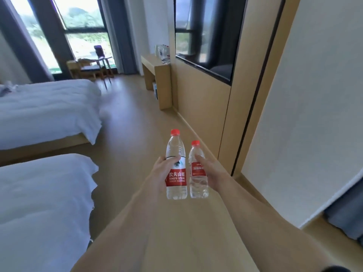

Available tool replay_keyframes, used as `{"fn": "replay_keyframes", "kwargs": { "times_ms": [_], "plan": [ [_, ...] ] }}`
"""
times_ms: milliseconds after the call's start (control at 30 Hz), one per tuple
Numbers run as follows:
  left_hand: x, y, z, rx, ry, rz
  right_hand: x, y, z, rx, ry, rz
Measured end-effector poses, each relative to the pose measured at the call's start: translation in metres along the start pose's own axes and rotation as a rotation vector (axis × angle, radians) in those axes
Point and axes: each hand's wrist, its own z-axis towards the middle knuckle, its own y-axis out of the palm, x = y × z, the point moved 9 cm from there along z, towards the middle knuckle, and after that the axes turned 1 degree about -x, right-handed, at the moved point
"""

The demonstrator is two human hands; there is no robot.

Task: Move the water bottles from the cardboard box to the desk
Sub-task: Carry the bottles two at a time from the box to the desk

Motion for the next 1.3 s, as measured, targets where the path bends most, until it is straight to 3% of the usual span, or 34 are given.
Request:
{"fn": "replay_keyframes", "kwargs": {
  "times_ms": [467,867,1300],
  "plan": [
    [0.087,-0.079,0.183,0.174,0.005,-0.149,-0.078,0.111,0.226,-0.307,0.031,-0.053],
    [0.216,-0.165,0.404,0.213,0.042,-0.099,-0.163,0.213,0.444,-0.245,0.058,-0.112],
    [0.325,-0.213,0.592,0.243,0.045,-0.049,-0.237,0.289,0.645,-0.244,0.049,-0.034]
  ]
}}
